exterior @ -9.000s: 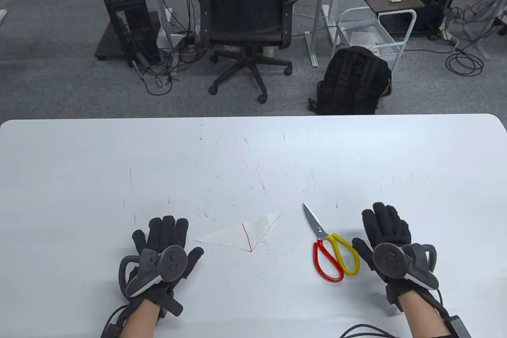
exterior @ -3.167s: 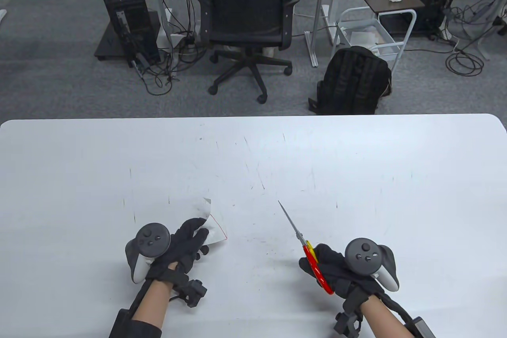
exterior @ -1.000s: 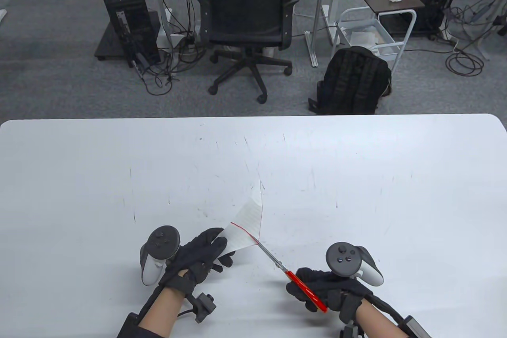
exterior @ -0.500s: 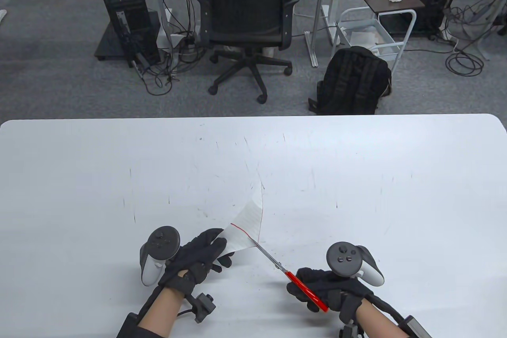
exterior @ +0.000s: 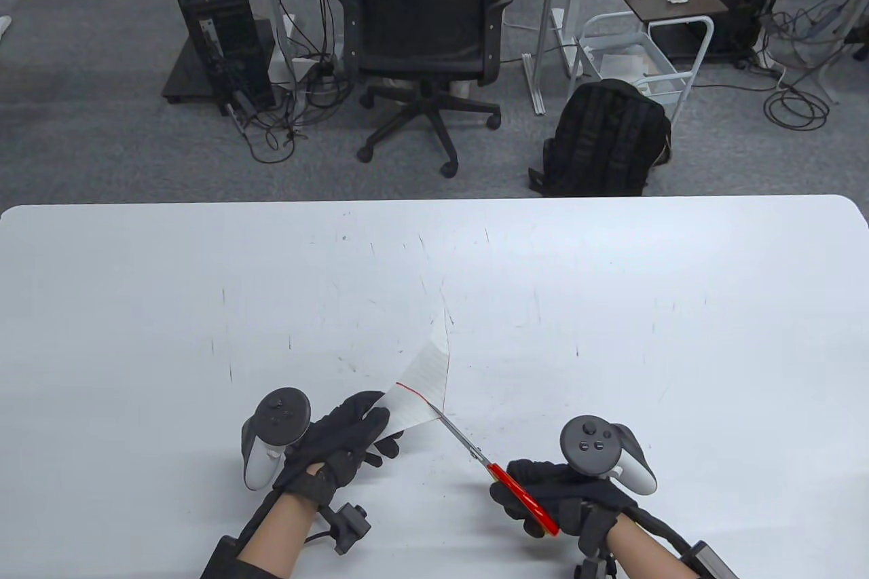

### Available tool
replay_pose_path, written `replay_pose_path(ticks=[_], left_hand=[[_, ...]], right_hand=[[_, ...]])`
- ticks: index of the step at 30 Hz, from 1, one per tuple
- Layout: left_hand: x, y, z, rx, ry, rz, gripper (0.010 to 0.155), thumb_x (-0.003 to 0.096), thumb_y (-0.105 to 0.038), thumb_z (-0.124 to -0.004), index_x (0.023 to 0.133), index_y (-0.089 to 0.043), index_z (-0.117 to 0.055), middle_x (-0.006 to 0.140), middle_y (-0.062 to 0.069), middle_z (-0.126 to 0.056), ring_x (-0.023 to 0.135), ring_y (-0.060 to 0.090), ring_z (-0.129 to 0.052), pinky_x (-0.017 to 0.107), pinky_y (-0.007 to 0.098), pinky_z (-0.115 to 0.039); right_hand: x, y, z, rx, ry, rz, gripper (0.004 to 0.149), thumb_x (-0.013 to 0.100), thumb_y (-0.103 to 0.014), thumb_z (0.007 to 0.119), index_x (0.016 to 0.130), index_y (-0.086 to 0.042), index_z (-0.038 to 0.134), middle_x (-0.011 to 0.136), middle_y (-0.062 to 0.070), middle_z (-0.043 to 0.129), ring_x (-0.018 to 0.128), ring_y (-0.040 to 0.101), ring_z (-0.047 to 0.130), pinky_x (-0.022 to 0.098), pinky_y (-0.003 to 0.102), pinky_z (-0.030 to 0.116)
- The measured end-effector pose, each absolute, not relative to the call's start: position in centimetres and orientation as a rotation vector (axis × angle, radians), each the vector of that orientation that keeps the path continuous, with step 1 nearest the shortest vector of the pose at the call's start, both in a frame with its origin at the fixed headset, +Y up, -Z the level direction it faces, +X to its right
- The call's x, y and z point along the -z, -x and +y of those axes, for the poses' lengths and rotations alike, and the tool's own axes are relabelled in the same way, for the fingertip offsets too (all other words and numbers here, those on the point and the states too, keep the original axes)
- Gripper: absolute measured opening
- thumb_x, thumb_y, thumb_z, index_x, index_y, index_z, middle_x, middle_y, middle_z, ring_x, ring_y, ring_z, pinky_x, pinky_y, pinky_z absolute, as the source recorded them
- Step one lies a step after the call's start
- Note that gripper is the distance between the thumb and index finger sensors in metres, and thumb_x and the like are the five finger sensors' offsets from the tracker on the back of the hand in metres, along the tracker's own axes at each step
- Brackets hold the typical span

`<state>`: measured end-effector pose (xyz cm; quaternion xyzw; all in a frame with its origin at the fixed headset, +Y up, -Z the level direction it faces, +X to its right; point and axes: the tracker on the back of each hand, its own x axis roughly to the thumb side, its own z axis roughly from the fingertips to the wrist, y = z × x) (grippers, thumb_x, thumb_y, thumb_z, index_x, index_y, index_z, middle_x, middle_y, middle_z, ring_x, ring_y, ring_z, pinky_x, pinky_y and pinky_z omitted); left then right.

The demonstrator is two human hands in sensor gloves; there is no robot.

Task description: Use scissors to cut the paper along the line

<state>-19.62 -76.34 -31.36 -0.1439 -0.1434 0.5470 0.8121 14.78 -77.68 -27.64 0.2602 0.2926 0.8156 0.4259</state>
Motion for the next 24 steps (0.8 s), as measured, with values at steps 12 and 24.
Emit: replay_pose_path(ticks=[12, 24], left_hand=[[31.4, 19.7, -76.37, -1.196, 0.325, -0.32, 0.042, 0.0647, -0.037, -0.062, 0.102, -0.017, -0.059, 0.079, -0.001, -0.088, 0.061, 0.006, -0.099, 0.044, 0.019, -0.089], [31.17, 18.74, -76.2, -1.182, 0.355, -0.405, 0.042, 0.065, -0.038, -0.062, 0.102, -0.018, -0.058, 0.08, -0.001, -0.088, 0.062, 0.007, -0.099, 0.045, 0.019, -0.089]], right_hand=[[27.66, -14.75, -77.75, -2.04, -0.677, 0.722, 0.065, 0.057, -0.065, 0.055, 0.086, -0.007, 0.061, 0.071, 0.014, 0.081, 0.036, 0.01, 0.088, 0.026, 0.022, 0.07], [27.45, -14.44, -77.86, -2.031, -0.726, 0.759, 0.071, 0.058, -0.068, 0.049, 0.091, -0.005, 0.055, 0.079, 0.018, 0.075, 0.045, 0.015, 0.087, 0.032, 0.028, 0.07]])
